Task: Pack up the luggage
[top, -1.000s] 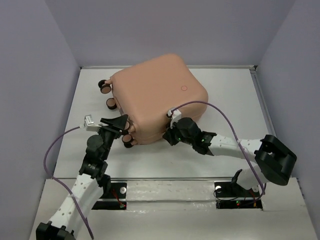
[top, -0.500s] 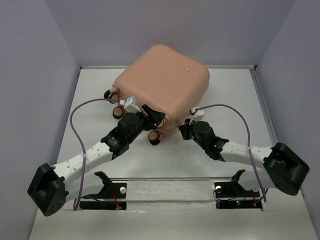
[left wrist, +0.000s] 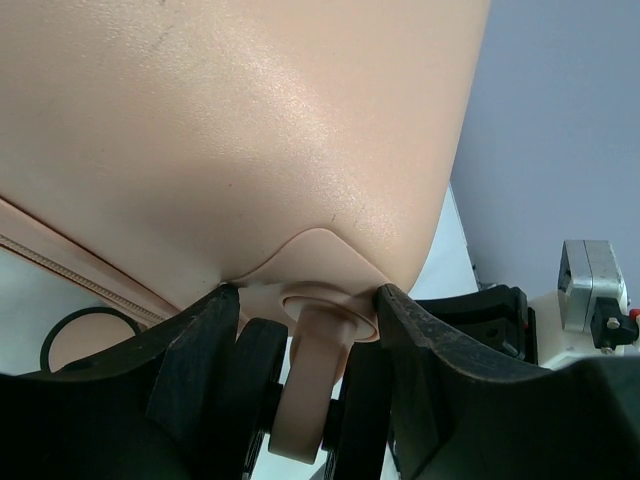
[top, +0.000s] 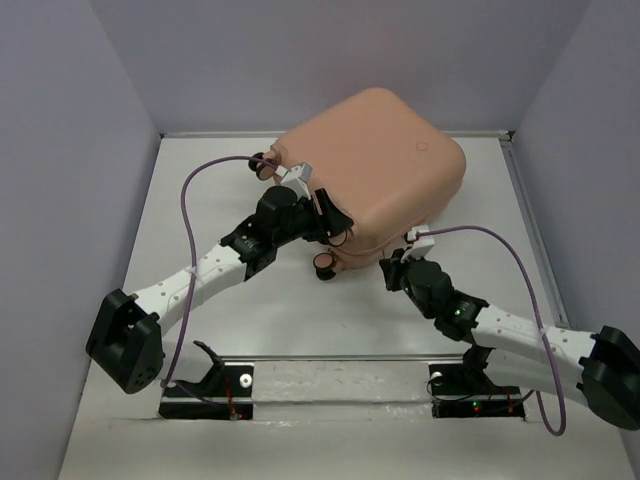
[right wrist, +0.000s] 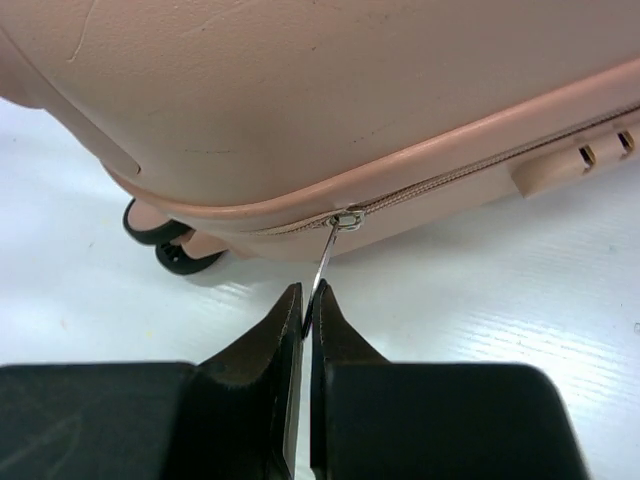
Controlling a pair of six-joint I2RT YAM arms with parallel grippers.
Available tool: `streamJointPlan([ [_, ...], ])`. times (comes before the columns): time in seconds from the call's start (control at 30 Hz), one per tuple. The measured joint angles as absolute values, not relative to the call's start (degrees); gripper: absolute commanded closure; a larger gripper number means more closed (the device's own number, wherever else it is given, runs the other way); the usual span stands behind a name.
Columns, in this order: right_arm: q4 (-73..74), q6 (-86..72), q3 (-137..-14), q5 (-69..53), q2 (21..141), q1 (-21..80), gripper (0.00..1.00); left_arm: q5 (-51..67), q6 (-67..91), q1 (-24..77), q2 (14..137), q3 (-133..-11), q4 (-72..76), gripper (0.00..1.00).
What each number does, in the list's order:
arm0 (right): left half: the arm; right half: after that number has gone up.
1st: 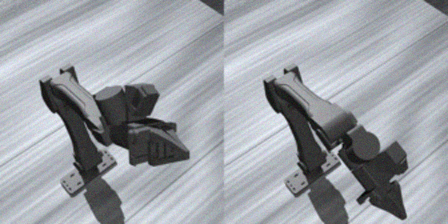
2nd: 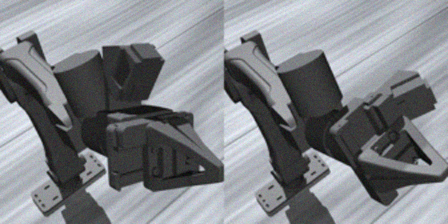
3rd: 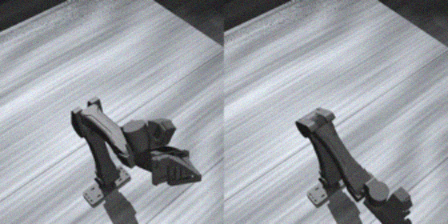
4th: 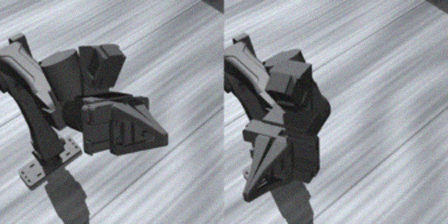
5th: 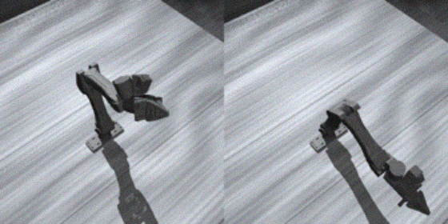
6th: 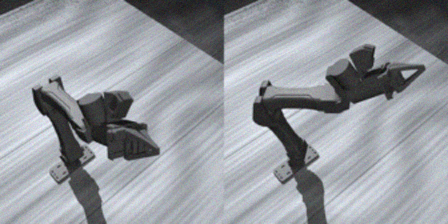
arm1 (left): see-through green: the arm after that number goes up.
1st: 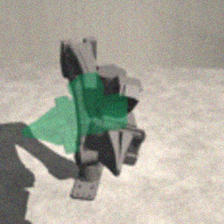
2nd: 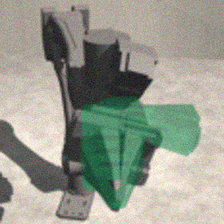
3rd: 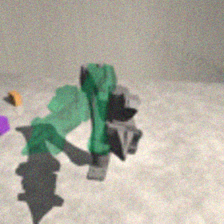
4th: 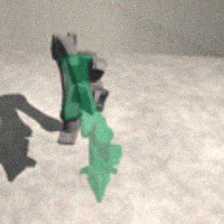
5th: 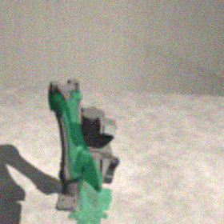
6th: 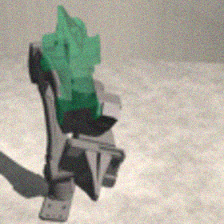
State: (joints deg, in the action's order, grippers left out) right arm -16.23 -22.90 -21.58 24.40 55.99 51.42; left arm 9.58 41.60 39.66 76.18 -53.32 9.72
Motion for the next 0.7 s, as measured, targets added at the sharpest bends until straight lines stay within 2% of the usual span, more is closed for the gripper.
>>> streamJointPlan([
  [0.1,-12.4,-22.9,-21.6,24.3,53.1,52.6,0.93,13.0,40.7,38.4,76.1,-53.3,10.5,0.94],
  [0.3,-12.4,-22.9,-21.8,24.4,54.6,53.5,0.93,14.7,38.9,37.6,75.8,-52.4,12.1,0.94],
  [0.5,-12.5,-24.3,-21.7,17.5,54.6,49.9,0.93,12.8,40.9,37.3,72.6,-44.5,22.1,0.94],
  [0.7,-11.9,-23.7,-21.8,16.0,54.4,49.2,0.93,13.1,44.6,35.6,72.1,-40.5,28.6,0.94],
])
